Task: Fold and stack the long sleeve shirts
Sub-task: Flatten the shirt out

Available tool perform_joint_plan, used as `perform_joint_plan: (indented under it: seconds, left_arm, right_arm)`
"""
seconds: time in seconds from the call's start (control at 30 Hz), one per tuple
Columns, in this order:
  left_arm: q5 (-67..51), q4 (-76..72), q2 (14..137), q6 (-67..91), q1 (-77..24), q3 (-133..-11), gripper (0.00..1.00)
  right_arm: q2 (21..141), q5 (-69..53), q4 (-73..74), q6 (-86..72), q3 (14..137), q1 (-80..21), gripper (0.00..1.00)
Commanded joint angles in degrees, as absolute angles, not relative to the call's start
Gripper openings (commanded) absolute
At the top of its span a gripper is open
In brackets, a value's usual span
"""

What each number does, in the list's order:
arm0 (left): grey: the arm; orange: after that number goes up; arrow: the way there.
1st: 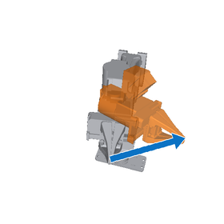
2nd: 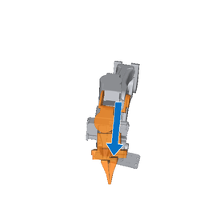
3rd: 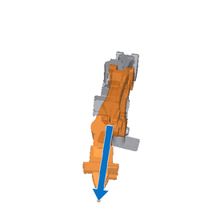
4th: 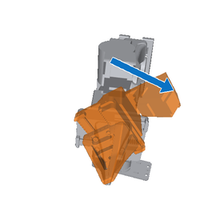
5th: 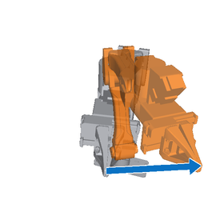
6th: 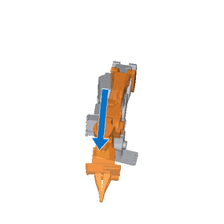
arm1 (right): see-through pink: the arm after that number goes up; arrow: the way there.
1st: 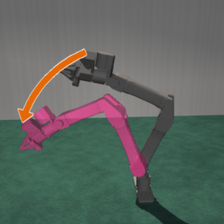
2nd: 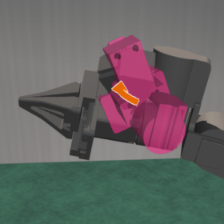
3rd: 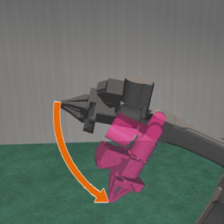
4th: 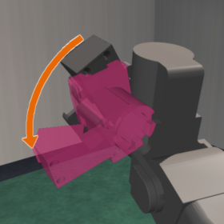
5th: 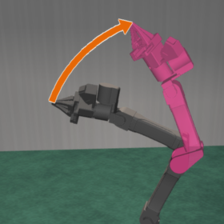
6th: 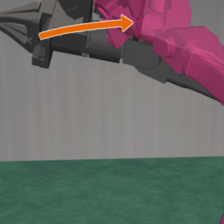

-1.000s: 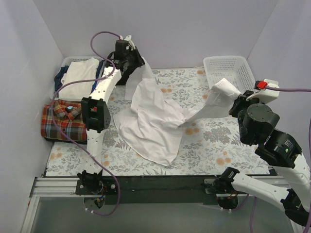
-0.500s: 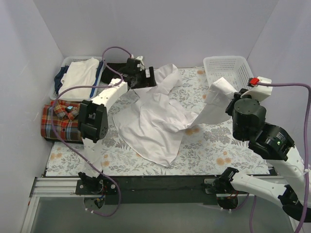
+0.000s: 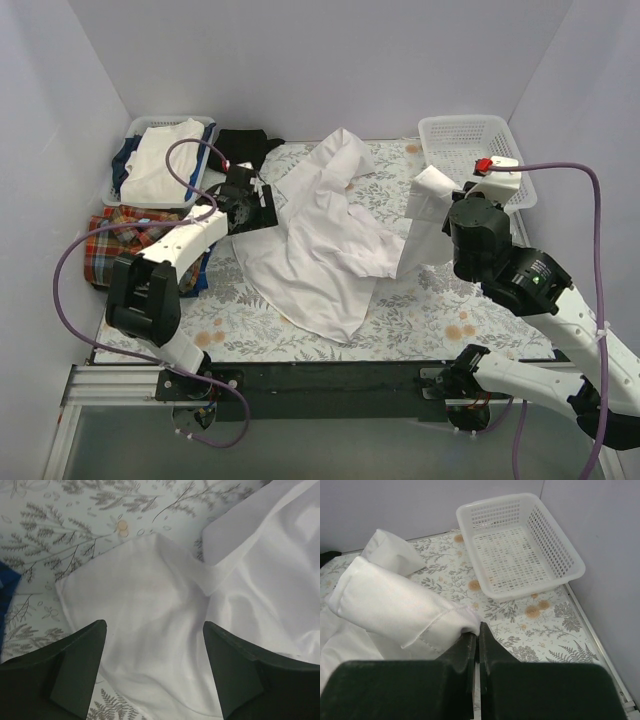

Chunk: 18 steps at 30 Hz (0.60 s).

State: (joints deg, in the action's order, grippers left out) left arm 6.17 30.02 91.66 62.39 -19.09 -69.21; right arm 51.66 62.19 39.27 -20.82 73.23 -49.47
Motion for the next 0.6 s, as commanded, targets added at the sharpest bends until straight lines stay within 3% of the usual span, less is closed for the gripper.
perform_joint_plan:
  seconds: [0.0,0.27,0.43,0.57]
  left_arm:
    - [15.6,35.05,92.81,66.95,-18.98,-66.18,0.75]
    - [19.95,34.72,99.66,69.78,-18.9,-66.18,0.74]
    - [17.32,33.49,103.44,69.96,-18.9,-66.18,0.6]
    - [16.17,32.87,105.29,69.7,-18.9,-65.57,0.0]
  right_arm:
    - [51.33,61.88,34.45,-20.65,72.95,-49.22,0.01]
    - [50.98,59.42,34.1,-22.58,71.1,-49.22,0.01]
    - [50.63,59.33,34.1,-22.94,70.93,-49.22,0.01]
    - [50.19,59.85,34.1,-23.12,70.66,-49.22,0.01]
